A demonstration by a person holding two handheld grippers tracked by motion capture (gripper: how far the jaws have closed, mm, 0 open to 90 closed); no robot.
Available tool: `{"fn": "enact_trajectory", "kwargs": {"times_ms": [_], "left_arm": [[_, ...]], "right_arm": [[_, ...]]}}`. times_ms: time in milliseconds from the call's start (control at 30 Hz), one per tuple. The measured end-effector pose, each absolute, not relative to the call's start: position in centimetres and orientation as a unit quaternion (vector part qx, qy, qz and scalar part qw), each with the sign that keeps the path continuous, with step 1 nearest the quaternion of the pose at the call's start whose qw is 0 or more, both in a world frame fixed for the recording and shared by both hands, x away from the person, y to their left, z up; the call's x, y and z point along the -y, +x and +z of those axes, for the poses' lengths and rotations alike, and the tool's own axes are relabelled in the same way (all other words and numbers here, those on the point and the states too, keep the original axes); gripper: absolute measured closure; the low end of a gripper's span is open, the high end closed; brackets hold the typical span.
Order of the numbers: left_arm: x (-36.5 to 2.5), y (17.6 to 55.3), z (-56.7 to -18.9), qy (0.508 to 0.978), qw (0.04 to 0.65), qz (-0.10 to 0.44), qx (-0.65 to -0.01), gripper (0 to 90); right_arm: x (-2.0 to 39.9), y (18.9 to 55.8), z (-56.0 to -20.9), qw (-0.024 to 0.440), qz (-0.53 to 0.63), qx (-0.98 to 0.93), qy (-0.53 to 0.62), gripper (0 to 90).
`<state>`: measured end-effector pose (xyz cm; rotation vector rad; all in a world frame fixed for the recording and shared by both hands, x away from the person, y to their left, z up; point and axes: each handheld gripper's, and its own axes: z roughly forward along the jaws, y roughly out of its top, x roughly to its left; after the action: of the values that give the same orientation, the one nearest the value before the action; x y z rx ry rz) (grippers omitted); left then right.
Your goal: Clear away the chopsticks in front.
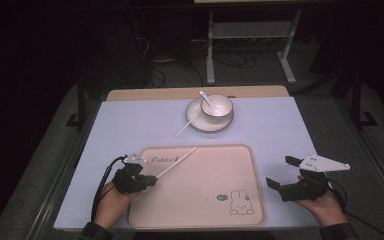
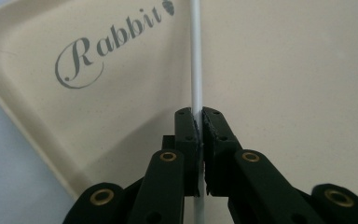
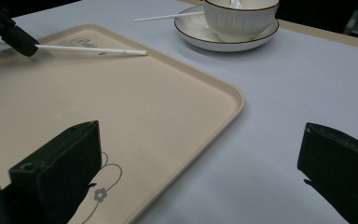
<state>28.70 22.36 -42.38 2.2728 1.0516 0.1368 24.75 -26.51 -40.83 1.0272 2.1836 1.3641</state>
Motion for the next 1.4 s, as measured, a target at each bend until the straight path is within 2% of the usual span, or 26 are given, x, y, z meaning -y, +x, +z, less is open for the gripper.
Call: {"fn": "enact_trajectory", "kwargs": {"times_ms": [100, 367, 533, 633, 900, 1100, 1400], "left_arm": [[-22.2, 28.9, -42.9, 0.869, 0.294, 0.053, -0.396, 84.4], [-22.3, 28.9, -42.9, 0.866, 0.297, 0.05, -0.399, 83.7], [-22.4, 29.0, -42.9, 0.863, 0.3, 0.051, -0.404, 79.3], [-22.4, 29.0, -42.8, 0.865, 0.3, 0.046, -0.399, 73.1], [-22.0, 29.5, -41.7, 0.867, 0.312, 0.054, -0.384, 68.0], [-21.3, 31.2, -40.3, 0.869, 0.319, 0.057, -0.375, 67.1], [-19.3, 35.8, -38.6, 0.875, 0.314, 0.055, -0.363, 67.8]], "right_arm": [[26.5, 24.7, -40.8, 0.185, 0.484, -0.774, 0.363, 0.0], [26.5, 24.7, -40.8, 0.185, 0.484, -0.775, 0.363, 0.0], [26.5, 24.7, -40.8, 0.184, 0.484, -0.775, 0.363, 0.0], [26.4, 24.7, -40.8, 0.184, 0.484, -0.775, 0.362, 0.0], [26.5, 24.7, -40.8, 0.184, 0.484, -0.775, 0.363, 0.0], [26.5, 24.7, -40.8, 0.184, 0.484, -0.774, 0.365, 0.0], [26.5, 24.7, -40.8, 0.184, 0.484, -0.774, 0.364, 0.0]]}}
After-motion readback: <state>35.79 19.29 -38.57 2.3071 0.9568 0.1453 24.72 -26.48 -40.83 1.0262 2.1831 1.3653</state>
